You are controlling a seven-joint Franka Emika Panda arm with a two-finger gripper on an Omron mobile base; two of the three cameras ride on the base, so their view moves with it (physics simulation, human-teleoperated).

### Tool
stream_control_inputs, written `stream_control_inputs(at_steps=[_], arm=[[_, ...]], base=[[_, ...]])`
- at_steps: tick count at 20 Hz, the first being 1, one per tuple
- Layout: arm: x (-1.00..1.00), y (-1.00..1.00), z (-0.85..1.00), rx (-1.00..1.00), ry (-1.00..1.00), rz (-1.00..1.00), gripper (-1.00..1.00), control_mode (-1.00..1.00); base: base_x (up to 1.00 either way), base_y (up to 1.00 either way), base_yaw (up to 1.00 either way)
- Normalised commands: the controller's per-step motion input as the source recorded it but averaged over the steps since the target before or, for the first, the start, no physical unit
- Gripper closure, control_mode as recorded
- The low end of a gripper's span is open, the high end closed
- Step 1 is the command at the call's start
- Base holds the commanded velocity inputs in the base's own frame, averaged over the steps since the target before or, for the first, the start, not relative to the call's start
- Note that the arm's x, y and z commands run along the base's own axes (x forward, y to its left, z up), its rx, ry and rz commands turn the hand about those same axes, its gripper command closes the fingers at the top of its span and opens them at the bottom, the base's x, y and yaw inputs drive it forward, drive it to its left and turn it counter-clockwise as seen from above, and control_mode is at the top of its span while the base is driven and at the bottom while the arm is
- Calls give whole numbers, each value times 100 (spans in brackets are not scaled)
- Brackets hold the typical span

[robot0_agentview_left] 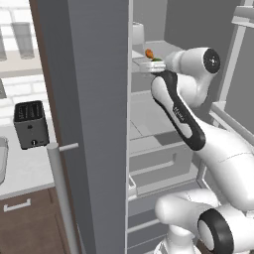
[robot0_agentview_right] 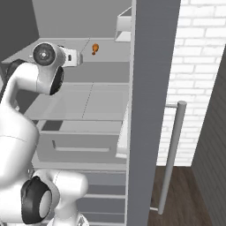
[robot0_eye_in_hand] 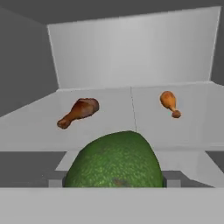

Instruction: Place one avocado and one chicken drumstick in each tupperware on the nearby counter, to pack two identical lunches.

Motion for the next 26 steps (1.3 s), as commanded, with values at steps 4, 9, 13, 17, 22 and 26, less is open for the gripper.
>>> stream_control_inputs(at_steps=[4, 9, 13, 17, 22, 26], arm=[[-100, -7, 3, 2, 63, -11, 100, -100], [-97, -6, -84, -8, 78, -13, 100, -100], [-82, -32, -100, -2, 34, -5, 100, -100], [-39, -16, -57, 0, 1, 0, 100, -100], [-79, -4, -14, 1, -10, 8, 100, -100], [0, 0, 0, 0, 0, 0, 100, 100]], base=[[0, 0, 0], [0, 0, 0], [0, 0, 0], [0, 0, 0], [0, 0, 0], [-100, -20, 13]])
